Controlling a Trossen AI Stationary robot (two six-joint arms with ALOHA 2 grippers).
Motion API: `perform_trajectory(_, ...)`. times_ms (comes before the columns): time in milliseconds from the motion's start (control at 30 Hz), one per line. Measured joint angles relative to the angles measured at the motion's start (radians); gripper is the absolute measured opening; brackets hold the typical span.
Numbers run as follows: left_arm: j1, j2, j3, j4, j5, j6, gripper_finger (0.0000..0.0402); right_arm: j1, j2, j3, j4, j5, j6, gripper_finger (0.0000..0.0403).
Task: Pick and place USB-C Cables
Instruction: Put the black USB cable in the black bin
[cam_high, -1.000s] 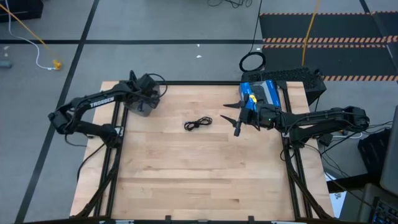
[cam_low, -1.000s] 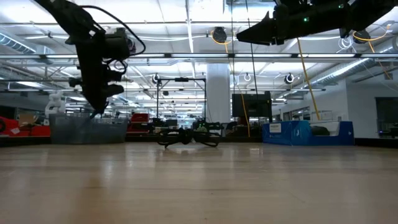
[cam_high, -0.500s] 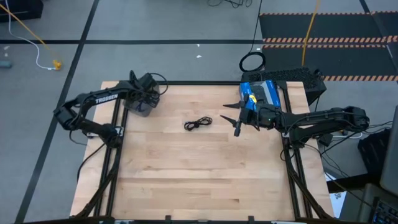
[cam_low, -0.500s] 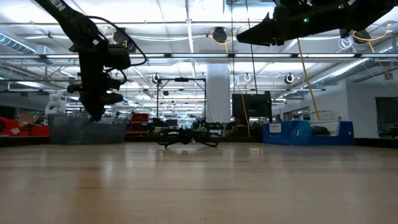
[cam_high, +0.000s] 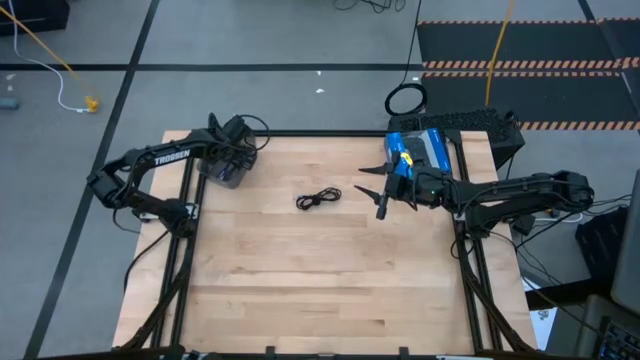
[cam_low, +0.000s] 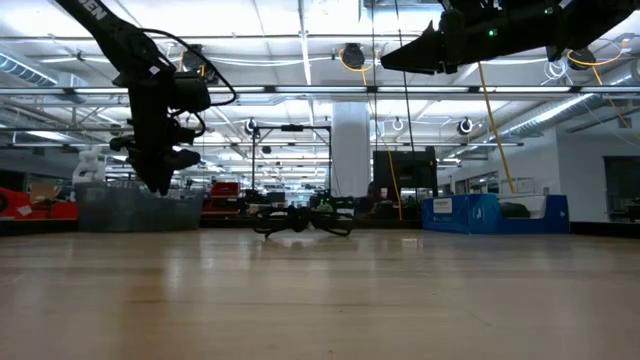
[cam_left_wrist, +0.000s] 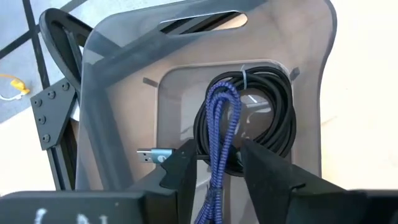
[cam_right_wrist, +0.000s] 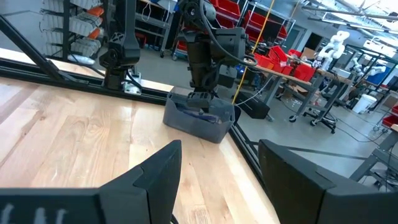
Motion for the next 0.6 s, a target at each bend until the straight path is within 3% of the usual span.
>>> perform_trajectory(367,-0.023,-0.083,0.0,0.001,0.0,-0.006,0.0143,0.0,0.032,0.0,0.004,0.0,0.038,0.0205)
perform_trajectory(500,-0.075,-0.157,0.0,0.02,0.007,-0.03,0.0143,-0.003,0.075,0.0,0.025,-0.008,0.049,0.0205)
perform_trajectory(600,-0.134,-0.21,0.0,0.043,0.019,-0.034,0.0143,-0.022,0.117,0.0,0.065,-0.072,0.072,0.0205)
